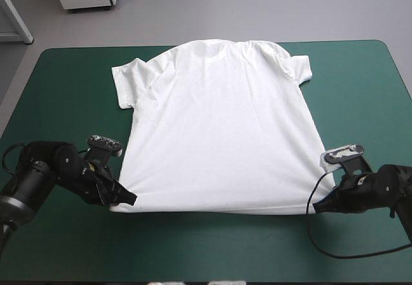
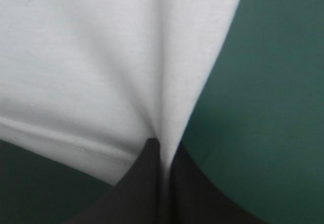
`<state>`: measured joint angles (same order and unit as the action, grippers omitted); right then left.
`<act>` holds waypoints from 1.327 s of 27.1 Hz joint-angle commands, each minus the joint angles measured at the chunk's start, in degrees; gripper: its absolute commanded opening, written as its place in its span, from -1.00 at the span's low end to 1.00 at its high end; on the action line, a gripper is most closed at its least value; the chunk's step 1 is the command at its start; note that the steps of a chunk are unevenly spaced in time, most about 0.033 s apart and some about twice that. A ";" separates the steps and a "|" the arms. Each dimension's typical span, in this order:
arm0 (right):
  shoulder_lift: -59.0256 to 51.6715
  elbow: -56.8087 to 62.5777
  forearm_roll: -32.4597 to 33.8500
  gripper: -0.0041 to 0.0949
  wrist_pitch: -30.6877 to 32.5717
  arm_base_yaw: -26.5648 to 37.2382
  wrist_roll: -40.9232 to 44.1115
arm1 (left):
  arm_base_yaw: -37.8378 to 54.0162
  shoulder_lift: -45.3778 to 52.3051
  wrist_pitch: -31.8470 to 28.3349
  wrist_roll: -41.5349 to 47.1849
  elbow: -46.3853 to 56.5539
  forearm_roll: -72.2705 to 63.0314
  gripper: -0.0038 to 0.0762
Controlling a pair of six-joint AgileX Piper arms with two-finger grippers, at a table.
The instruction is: Fold the cloth
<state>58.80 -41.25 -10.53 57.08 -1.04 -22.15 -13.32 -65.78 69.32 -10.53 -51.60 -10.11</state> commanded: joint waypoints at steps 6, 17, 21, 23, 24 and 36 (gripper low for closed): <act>-6.10 4.46 4.78 -0.95 6.50 -4.25 4.57 | -1.90 4.50 4.52 2.81 2.75 2.52 -0.93; -9.29 7.08 7.82 -0.95 9.05 -4.25 7.26 | -2.91 5.17 4.68 3.69 9.47 0.48 -0.93; -9.29 8.39 7.82 -0.95 9.09 -4.25 7.26 | -2.91 5.17 4.68 3.69 11.17 0.35 -0.93; -9.29 8.69 7.82 -0.95 9.09 -4.25 7.40 | -2.91 5.17 4.68 3.69 11.17 0.21 -0.93; -9.29 8.69 7.82 -0.95 9.09 -4.25 7.98 | -2.91 5.17 4.68 3.78 11.17 0.07 -0.93; -9.77 3.03 7.70 0.17 14.51 -4.25 11.73 | -2.91 7.25 4.79 4.21 10.25 -5.53 0.00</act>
<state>49.52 -34.32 -3.38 69.92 -5.06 -11.93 -15.77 -60.69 69.54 -7.20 -39.18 -13.31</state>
